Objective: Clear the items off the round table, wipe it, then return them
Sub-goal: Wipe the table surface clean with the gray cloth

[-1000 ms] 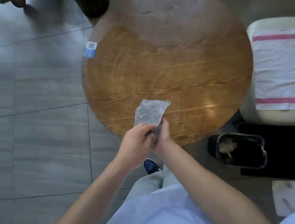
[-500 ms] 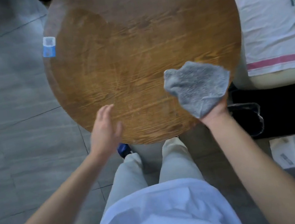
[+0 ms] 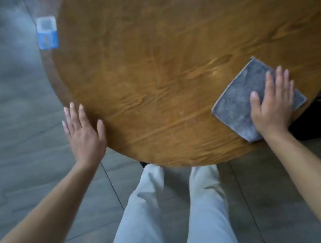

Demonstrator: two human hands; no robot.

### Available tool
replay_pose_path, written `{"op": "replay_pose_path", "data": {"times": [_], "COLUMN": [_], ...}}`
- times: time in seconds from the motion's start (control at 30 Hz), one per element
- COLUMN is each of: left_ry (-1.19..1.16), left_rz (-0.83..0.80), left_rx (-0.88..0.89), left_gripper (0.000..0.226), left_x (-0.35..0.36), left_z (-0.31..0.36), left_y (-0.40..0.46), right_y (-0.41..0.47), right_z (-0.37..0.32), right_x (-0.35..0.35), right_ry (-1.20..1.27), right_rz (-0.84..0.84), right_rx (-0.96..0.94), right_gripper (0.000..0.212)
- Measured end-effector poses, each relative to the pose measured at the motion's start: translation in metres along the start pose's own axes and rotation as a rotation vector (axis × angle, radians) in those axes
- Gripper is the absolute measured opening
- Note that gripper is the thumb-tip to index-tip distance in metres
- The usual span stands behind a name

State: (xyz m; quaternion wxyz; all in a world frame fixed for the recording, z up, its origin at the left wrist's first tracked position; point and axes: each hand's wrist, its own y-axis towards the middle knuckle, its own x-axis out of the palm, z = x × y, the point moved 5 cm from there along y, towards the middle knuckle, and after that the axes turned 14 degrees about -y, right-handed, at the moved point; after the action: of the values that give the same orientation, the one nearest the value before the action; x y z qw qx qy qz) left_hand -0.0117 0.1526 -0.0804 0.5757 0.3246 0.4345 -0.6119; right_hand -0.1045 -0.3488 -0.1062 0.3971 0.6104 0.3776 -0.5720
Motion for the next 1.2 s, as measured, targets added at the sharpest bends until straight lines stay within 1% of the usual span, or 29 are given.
{"op": "replay_pose_path", "data": {"times": [0.07,0.2,0.23,0.37,0.43,0.53,0.63,0.87,1.03,1.1,1.2], "left_ry": [-0.041,-0.09,-0.093,-0.079,-0.073,-0.065,-0.054,-0.061,-0.057,-0.06,-0.071], "left_rz": [0.005,0.05,0.068,0.1,0.11,0.12,0.118,0.111,0.108,0.11,0.109], "left_rx": [0.029,0.025,0.022,0.056,0.069,0.059,0.061,0.039,0.029,0.026,0.032], "left_gripper": [0.067,0.07,0.071,0.069,0.068,0.067,0.067,0.068,0.068,0.068,0.068], "left_x": [0.014,0.029,0.031,0.033,0.035,0.036,0.036,0.036,0.035,0.035,0.034], "left_z": [-0.013,-0.013,-0.012,-0.003,0.001,0.004,0.004,0.004,0.005,0.005,0.004], "left_y": [0.003,0.007,0.008,0.016,0.02,0.021,0.021,0.021,0.022,0.022,0.022], "right_y": [-0.002,-0.017,-0.022,-0.032,-0.03,-0.031,-0.032,-0.035,-0.047,-0.043,-0.029], "right_z": [-0.007,-0.014,-0.018,-0.036,-0.039,-0.048,-0.074,-0.158,-0.229,-0.236,-0.207], "right_x": [0.001,-0.004,-0.003,0.002,0.001,0.0,0.0,0.002,0.0,0.002,0.004], "right_ry": [-0.054,-0.052,-0.057,-0.108,-0.117,-0.127,-0.125,-0.045,0.057,0.094,0.07], "right_rz": [0.04,0.157,0.14,-0.046,-0.061,-0.052,-0.073,-0.081,-0.113,-0.125,-0.108], "right_rx": [0.044,0.137,0.139,0.12,0.112,0.064,-0.003,-0.147,-0.32,-0.358,-0.352], "right_gripper": [0.064,0.063,0.063,0.063,0.065,0.066,0.068,0.07,0.07,0.069,0.067]}}
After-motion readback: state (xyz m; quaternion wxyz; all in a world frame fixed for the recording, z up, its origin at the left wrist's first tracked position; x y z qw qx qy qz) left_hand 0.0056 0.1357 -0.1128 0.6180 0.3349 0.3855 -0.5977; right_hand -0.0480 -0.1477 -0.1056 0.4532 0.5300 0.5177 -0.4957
